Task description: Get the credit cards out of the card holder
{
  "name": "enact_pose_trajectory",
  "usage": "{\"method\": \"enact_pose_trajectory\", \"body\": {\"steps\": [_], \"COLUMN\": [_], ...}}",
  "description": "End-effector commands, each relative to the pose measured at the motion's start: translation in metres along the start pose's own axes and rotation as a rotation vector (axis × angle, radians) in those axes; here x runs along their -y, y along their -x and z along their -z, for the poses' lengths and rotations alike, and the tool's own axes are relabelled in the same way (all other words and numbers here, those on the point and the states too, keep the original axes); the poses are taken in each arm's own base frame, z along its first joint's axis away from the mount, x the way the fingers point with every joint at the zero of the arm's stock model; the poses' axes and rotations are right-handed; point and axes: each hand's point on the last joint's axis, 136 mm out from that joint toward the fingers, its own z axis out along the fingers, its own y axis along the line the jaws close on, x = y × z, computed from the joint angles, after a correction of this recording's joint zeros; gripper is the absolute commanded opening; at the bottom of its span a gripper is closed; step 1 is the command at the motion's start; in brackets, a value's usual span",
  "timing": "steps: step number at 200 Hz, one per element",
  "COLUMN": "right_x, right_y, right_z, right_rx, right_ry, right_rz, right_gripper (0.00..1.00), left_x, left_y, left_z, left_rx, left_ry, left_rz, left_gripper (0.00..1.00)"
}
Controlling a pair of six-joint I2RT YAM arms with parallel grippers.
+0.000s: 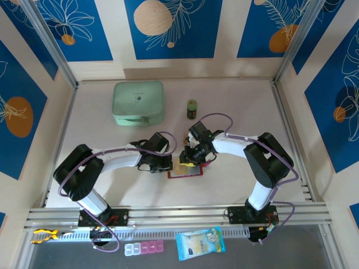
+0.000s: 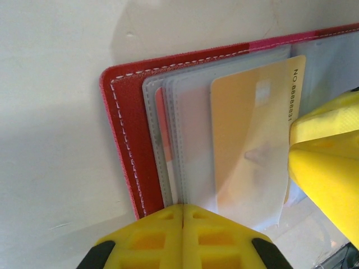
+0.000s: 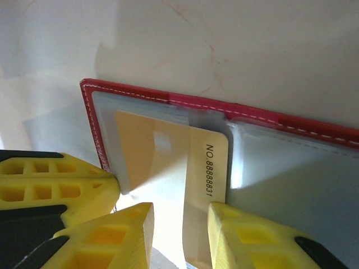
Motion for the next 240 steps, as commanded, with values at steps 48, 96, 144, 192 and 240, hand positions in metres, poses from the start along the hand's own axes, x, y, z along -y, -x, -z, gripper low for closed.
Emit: {"method": "enact_pose_trajectory", "body": {"steps": [48, 96, 144, 192, 240], "right_x": [-0.012, -0.011, -0.006, 0.001, 0.009], "right_y": [0.001, 0.002, 0.001, 0.000, -0.001], "right_z": [0.015, 0.021, 0.019, 0.014, 0.010], "right_rx": [0.019, 0.033, 0.030, 0.020, 0.014], "right_ry": [0.000, 0.025, 0.044, 0.045, 0.041], "right_rz": [0.035, 0.020, 0.000, -0.013, -0.028], "right_gripper": [0.32, 0.32, 0.32, 0.31, 0.31], "left_x": [0.007, 0.022, 0.023, 0.015, 0.009], "left_y": [0.007, 0.013, 0.010, 0.007, 0.006], "left_z": [0.015, 0.015, 0.001, -0.008, -0.010], "left_rx": [0.012, 0.014, -0.020, -0.041, -0.046], "left_ry": [0.014, -0.014, -0.011, 0.010, 0.033], "left_rz": [-0.018, -0.034, -0.033, -0.025, -0.019], "left_gripper": [0.02, 0.02, 0.02, 0.02, 0.02]}}
